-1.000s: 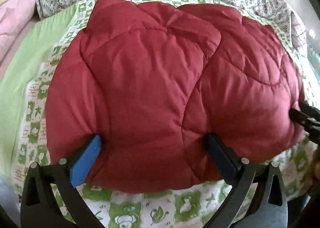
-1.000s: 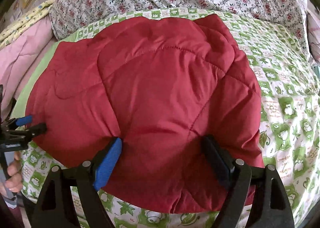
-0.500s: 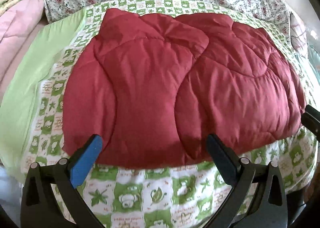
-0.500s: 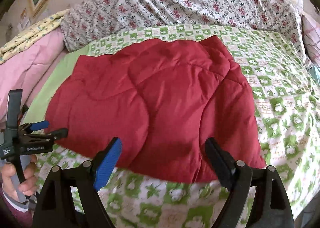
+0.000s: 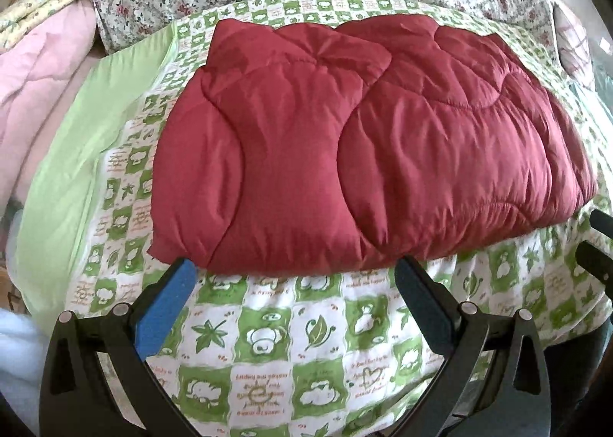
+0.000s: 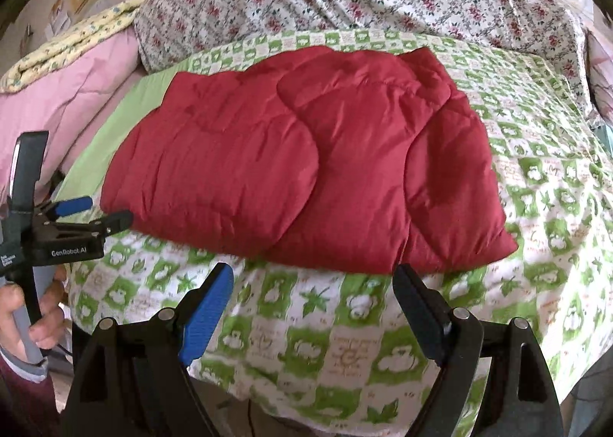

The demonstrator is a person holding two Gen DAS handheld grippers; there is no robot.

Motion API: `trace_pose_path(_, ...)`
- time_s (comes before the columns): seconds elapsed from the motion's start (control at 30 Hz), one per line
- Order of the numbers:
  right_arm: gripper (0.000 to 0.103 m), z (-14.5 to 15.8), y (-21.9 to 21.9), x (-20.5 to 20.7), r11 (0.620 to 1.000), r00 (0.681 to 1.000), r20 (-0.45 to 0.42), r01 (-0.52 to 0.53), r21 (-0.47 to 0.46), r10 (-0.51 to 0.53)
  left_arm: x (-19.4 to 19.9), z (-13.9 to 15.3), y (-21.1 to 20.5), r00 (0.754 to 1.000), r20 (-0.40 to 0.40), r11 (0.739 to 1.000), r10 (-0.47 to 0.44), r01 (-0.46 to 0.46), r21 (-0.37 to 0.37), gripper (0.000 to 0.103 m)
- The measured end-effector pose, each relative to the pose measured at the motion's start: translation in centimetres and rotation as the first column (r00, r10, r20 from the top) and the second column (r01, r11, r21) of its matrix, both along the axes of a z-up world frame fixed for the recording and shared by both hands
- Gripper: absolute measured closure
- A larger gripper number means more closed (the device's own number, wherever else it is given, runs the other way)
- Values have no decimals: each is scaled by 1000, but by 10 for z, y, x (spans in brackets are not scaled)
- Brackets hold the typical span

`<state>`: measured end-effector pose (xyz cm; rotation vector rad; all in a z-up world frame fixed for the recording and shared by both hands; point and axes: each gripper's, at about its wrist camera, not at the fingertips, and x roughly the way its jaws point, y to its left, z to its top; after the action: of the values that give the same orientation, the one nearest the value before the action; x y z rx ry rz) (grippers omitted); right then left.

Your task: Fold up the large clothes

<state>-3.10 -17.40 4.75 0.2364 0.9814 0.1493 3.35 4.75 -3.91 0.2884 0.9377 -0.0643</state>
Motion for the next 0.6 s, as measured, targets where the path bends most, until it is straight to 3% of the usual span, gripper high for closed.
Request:
trace_pose_path(0.4,16,0,14,-5,999,999,-14,-47,-24,47,-12,2,-5,1000,9,999,-20,19,33,0)
trace_pose_path(0.6,15,15,16,-7,996,997,7,-79,-35,79,-22,13,-7,999,34,998,-41,39,52,0)
